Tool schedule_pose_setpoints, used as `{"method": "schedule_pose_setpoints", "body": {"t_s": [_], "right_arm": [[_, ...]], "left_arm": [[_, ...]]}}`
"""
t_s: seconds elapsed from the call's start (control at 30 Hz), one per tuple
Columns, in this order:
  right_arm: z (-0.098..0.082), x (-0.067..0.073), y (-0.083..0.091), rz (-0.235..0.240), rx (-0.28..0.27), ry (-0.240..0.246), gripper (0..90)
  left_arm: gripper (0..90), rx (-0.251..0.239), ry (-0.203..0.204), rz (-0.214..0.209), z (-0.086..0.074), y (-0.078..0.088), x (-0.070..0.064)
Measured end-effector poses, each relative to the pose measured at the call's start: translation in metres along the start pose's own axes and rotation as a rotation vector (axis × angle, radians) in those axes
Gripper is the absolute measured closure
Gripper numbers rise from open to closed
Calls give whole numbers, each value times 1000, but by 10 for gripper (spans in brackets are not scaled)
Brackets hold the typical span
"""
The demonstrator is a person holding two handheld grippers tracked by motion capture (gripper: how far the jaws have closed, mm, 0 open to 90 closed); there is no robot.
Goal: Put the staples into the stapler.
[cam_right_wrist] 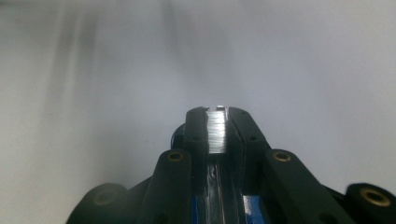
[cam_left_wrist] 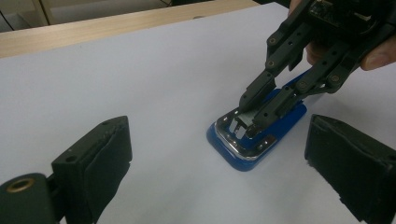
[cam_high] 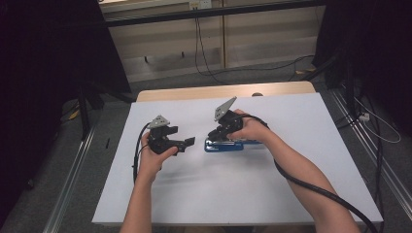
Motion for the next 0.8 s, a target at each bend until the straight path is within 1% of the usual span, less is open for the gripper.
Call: {"method": "schedule_pose_setpoints", "body": {"t_s": [0.07, 0.13, 0.2, 0.27, 0.37, 0.47, 0.57, 0.67, 0.73, 0.8], "right_arm": [[0, 0, -1, -1, -3, -2, 767], [0, 0, 0, -5, -5, -4, 720], [1, 0, 1, -15, -19, -9, 677], [1, 0, 5, -23, -32, -13, 662], [0, 1, 12, -42, -48, -27, 610], [-2, 3, 20, -65, -59, -38, 557], [-5, 5, 27, -98, -69, -46, 483], [-9, 9, 33, -124, -62, -58, 430], [-12, 12, 37, -138, -59, -75, 372], [-15, 14, 40, -166, -64, -92, 311]], "left_arm": [[76, 1, -3, -1, 0, 0, 0], [76, 1, -1, -1, 0, 0, 0], [76, -3, 3, 2, 0, 1, 1], [76, -4, 3, 3, 0, 1, 1], [76, -3, 3, 2, 0, 1, 1], [76, 2, 0, -1, 0, -1, 1], [76, 2, 3, -3, 0, -1, 0], [76, 3, -1, -1, 0, -2, 0], [76, 8, -2, 0, -1, -2, 0], [76, 10, -3, 0, -1, -3, -1]]}}
Point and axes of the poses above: each handheld gripper's, and its own axes: y roughly backward along the jaws, z roughly out of its top, x roughly to its left, the point moved 3 cm from there along -y, roughly forward along the jaws, and after that the axes turned 7 degrees about y, right-handed, at the moved point
